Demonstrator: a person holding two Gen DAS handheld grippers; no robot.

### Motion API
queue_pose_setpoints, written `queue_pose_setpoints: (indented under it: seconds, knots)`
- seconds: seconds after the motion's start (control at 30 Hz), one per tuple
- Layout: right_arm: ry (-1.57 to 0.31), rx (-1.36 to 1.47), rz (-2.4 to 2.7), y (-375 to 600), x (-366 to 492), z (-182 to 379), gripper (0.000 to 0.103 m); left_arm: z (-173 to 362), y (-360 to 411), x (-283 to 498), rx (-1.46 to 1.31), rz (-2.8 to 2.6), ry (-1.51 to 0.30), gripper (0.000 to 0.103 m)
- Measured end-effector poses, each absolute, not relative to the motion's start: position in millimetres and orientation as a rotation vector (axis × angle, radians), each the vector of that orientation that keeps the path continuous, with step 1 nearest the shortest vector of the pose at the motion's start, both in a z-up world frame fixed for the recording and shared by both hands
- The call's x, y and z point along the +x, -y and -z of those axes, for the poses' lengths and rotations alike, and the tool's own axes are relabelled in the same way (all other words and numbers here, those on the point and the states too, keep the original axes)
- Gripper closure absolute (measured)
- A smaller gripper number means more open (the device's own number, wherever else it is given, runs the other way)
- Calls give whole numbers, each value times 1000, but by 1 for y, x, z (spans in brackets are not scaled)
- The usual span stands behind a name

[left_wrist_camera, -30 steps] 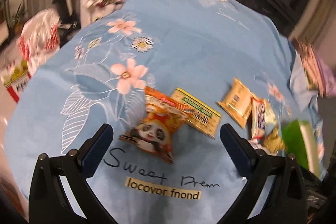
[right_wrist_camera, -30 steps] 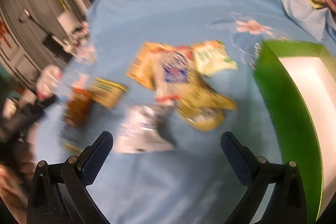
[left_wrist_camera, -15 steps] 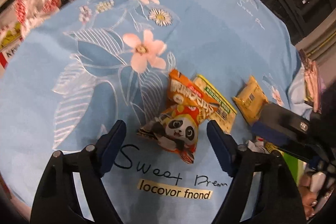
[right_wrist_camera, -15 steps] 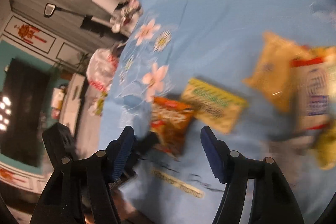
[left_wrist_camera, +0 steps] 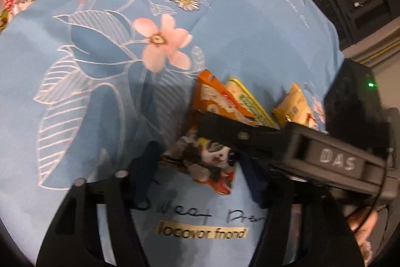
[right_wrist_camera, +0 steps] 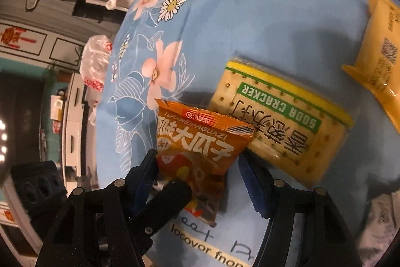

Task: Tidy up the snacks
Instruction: 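Grasp the orange panda-print bag with the right tool, then carry the orange bag into the green box and open the right tool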

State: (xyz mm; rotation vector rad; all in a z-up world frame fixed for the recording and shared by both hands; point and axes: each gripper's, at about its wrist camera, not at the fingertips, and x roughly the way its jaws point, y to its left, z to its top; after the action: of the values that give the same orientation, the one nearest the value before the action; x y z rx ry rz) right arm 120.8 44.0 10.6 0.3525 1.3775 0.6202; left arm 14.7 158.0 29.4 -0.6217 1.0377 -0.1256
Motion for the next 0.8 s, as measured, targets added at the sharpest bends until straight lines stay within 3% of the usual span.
queue_pose_setpoints:
  seconds: [0.07,0.17,0.8]
  knots:
    - [-1363,361,-645,-42,120,-11,46,-31,-154,13,-604,128,-1035,47]
    - [-1357,404,-667,-39,119,-9,50,-35,-149,15,-580,132,-1025,49]
    - [-1071,398,-526,62,56,-88,53,-94,-47,-22,-435,431,-829,53]
